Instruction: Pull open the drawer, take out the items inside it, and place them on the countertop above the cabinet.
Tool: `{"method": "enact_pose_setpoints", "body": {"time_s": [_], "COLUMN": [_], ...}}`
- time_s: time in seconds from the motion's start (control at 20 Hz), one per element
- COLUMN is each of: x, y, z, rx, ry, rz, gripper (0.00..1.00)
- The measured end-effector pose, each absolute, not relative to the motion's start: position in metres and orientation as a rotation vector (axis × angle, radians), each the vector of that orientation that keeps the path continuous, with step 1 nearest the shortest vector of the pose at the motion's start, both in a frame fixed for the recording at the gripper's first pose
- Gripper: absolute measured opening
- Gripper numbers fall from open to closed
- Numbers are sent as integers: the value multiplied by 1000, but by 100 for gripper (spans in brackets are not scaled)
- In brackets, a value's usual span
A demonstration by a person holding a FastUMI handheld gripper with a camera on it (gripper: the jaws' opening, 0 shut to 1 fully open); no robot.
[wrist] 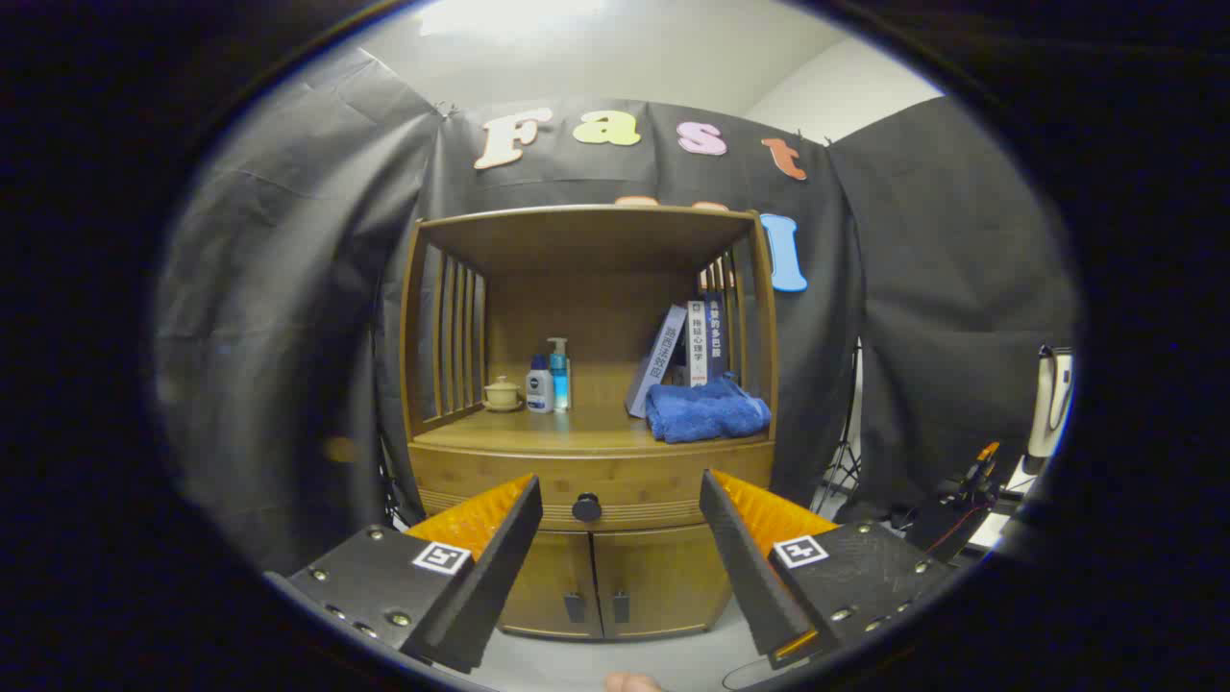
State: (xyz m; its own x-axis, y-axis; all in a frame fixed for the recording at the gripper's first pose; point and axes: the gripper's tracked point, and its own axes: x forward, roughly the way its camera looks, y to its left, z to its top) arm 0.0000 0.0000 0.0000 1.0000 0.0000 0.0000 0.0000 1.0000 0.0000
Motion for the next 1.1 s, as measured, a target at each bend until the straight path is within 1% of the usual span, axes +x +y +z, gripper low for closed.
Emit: {"method": "enact_pose_setpoints", "body": {"time_s": [0.2,0.65,0.9,1.0,1.1], "x": [4,15,37,53,77], "y": [5,42,49,47,44], "z": [-9,-31,-30,-28,-42], "rx": [-19,-82,-22,-12,-6], "ry": [23,6,-6,-18,1], "rz": [1,28,52,59,57], "gripper": [99,99,99,99,99]}}
